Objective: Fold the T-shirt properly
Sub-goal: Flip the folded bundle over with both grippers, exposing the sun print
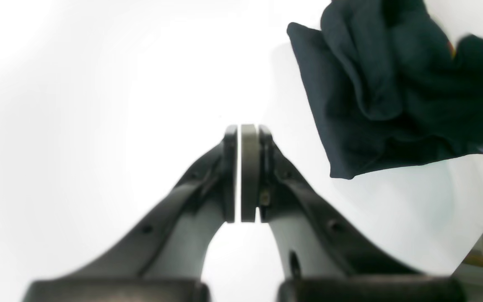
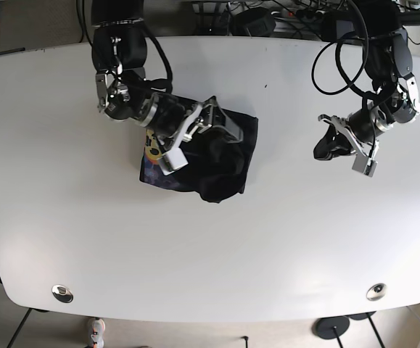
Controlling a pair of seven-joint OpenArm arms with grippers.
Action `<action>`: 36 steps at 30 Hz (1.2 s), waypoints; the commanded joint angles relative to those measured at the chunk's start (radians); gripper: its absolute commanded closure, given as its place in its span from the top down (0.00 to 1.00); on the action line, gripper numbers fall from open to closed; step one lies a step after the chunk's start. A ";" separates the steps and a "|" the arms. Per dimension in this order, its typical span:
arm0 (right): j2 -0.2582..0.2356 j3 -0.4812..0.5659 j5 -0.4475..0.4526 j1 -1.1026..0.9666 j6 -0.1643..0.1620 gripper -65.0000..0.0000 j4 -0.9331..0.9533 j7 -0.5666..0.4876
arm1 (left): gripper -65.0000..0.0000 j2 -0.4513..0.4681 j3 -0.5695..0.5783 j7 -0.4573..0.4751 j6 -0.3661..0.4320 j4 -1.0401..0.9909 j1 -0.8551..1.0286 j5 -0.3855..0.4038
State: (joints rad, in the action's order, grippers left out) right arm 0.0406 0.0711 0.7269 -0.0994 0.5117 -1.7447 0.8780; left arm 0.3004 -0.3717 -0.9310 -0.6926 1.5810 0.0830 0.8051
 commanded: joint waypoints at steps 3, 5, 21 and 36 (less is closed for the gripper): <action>0.069 0.092 0.020 0.033 -0.023 0.69 0.012 -0.021 | 0.00 0.015 -0.006 0.020 -0.006 0.020 -0.013 0.020; 0.069 0.109 0.027 0.033 -0.048 0.69 0.001 -0.021 | 0.00 0.029 -0.003 0.020 -0.006 0.022 -0.013 0.020; -0.129 -0.225 0.020 0.209 -0.055 0.33 0.173 -0.046 | 0.19 -0.063 0.368 0.022 0.256 0.189 -0.041 0.017; -0.259 -0.139 -0.192 0.307 -0.049 0.17 0.530 -0.342 | 0.02 -0.180 0.445 0.025 0.342 0.120 0.077 -0.264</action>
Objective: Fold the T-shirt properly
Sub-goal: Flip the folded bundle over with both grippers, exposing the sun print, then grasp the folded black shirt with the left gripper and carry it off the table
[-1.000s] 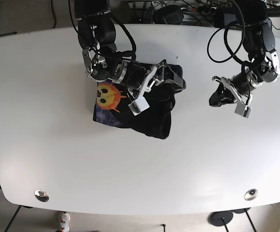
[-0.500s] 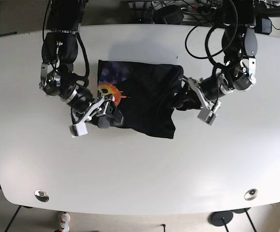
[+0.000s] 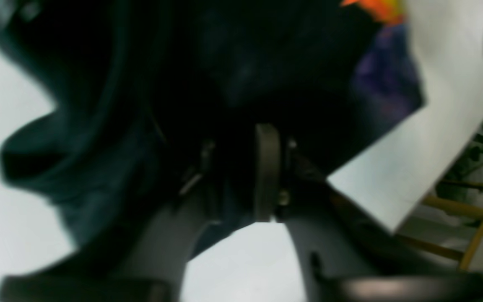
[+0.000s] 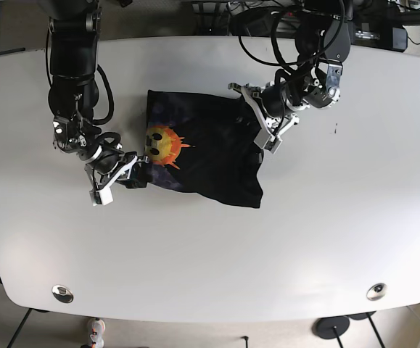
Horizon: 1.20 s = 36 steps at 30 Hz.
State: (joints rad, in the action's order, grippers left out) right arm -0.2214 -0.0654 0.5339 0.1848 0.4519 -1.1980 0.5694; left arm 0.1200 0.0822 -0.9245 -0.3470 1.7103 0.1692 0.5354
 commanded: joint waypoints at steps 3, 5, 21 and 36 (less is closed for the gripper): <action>0.010 -0.004 -0.041 0.023 0.012 0.17 -0.016 -0.039 | 0.00 0.000 -0.055 0.020 -0.002 -0.065 -0.017 0.005; 0.015 -0.003 -0.061 0.023 0.012 0.17 -0.016 -0.041 | 0.00 0.000 -0.071 0.020 -0.002 -0.069 -0.043 0.005; 0.007 -0.007 -0.076 -0.103 0.091 0.16 -0.021 -0.121 | 0.00 0.030 -0.069 0.018 -0.008 -0.401 -0.383 0.005; 0.030 0.000 -0.076 -0.370 0.091 0.16 -0.305 -0.116 | 0.00 0.031 0.132 0.235 -0.008 -0.800 -0.704 0.005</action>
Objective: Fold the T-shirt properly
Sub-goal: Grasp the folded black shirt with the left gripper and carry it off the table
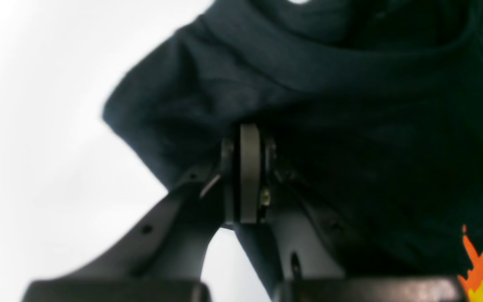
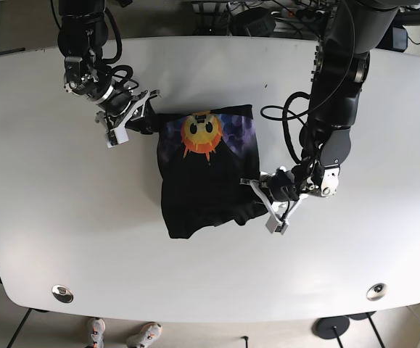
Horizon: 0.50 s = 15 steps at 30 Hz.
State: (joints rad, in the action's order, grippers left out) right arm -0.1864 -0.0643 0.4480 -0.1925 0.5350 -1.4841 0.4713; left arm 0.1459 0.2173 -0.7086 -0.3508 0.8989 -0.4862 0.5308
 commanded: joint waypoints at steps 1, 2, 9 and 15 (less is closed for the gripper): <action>-0.005 -0.001 0.010 0.008 0.007 0.16 -0.019 -0.018 | 0.00 0.005 -0.003 0.014 -0.004 0.013 -0.062 0.010; -0.005 -0.001 0.011 0.008 0.007 0.16 -0.019 -0.018 | 0.00 0.005 -0.003 0.014 -0.004 0.021 -0.072 0.010; -0.037 -0.010 0.019 0.008 0.007 0.16 -0.019 -0.018 | 0.25 0.041 0.000 0.022 0.072 0.421 0.040 0.010; -0.051 -0.076 0.119 0.012 0.007 0.16 -0.020 -0.010 | 0.56 -0.067 0.037 0.027 0.421 0.701 0.226 -0.085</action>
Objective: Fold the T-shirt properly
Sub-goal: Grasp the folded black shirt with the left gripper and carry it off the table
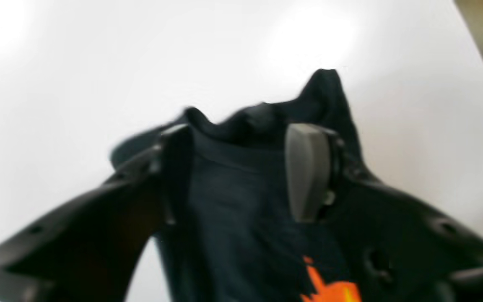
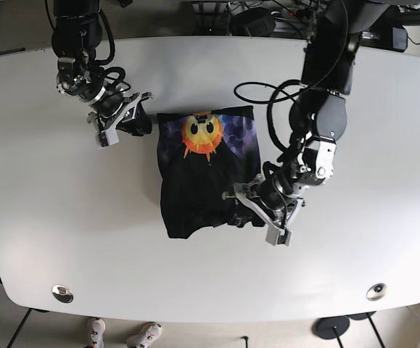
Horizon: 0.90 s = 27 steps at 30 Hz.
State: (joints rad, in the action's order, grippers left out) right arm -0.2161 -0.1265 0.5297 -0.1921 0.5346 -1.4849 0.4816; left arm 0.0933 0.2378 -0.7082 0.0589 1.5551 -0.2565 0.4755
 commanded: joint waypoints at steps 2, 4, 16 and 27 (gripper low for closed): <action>-0.056 -0.022 0.088 0.018 0.008 0.16 -0.020 0.012 | 0.56 -0.053 0.073 0.084 0.025 0.066 0.039 -0.136; -0.079 -0.023 0.142 0.027 0.003 0.16 -0.020 0.024 | 0.56 -0.085 0.133 0.177 0.025 0.060 0.098 -0.249; -0.138 -0.081 0.215 0.036 -0.001 0.16 -0.020 0.027 | 0.64 -0.155 0.216 0.398 -0.017 -0.351 0.173 -0.493; -0.133 -0.095 0.211 0.046 -0.003 0.16 -0.110 0.081 | 0.63 0.244 -0.302 0.015 -0.569 -0.163 0.244 -0.389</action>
State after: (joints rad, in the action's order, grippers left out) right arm -0.3378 -0.2153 0.7216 -0.1612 0.5236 -1.5726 0.5900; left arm 0.3229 -0.0742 -0.6094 -0.5316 1.3949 -0.0219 0.1631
